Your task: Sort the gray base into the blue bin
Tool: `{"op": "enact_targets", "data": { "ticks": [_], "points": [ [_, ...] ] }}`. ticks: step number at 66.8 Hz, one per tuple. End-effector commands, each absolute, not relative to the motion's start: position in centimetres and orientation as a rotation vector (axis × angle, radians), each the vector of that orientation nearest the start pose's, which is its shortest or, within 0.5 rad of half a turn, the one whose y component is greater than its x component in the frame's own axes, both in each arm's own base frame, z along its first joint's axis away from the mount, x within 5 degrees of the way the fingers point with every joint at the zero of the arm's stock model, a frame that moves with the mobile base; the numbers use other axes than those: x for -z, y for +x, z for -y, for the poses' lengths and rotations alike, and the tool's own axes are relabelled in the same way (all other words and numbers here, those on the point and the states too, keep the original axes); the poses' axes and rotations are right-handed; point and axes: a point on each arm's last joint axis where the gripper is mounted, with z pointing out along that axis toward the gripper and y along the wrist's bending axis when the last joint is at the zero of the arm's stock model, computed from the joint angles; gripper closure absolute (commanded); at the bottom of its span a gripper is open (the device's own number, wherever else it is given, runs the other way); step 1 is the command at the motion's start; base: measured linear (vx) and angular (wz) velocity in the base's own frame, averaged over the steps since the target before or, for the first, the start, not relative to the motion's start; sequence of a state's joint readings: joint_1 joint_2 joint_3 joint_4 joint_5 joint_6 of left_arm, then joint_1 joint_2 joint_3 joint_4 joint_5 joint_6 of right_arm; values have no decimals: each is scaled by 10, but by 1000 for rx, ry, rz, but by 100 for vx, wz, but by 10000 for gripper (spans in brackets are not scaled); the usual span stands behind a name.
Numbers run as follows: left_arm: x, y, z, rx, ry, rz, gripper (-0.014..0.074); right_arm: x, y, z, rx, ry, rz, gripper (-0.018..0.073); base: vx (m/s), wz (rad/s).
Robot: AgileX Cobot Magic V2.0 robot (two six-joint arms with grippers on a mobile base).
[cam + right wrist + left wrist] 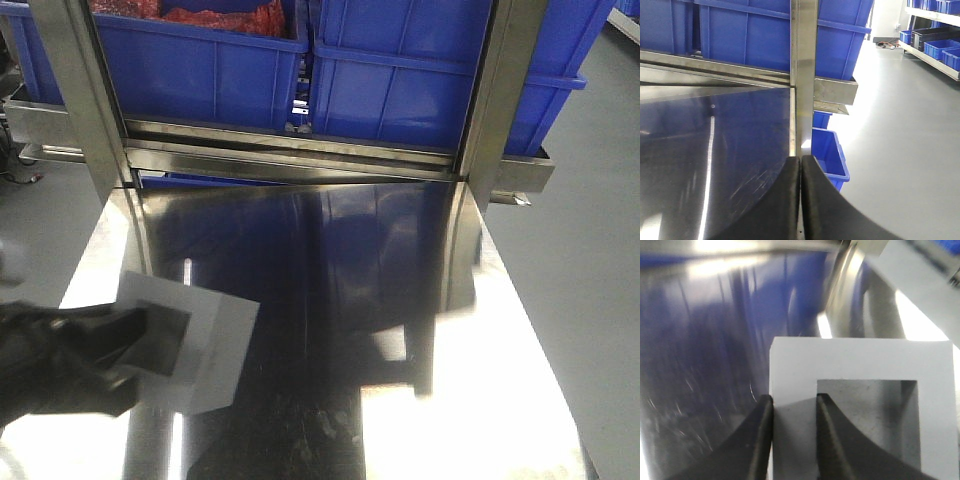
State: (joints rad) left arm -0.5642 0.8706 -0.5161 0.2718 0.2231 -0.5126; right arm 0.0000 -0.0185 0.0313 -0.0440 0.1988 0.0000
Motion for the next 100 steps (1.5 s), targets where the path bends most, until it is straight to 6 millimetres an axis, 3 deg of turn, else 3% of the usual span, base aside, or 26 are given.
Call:
{"op": "enact_targets", "data": {
  "ticks": [1,12,27,100],
  "points": [
    [-299,129,81,521,340,-1784,605,-191,56,1,59,-42,-1621,564,0,0],
    [-300,93,60,555,347,-1589,605,-191,56,1,59,-42,-1621,564,0,0],
    [-285,69,44,560,332,-1512,605,-191,56,1,59,-42,-1621,564,0,0],
    [-281,68,43,541,347,-1507,603,-191,56,1,59,-42,-1620,564,0,0]
  ]
}}
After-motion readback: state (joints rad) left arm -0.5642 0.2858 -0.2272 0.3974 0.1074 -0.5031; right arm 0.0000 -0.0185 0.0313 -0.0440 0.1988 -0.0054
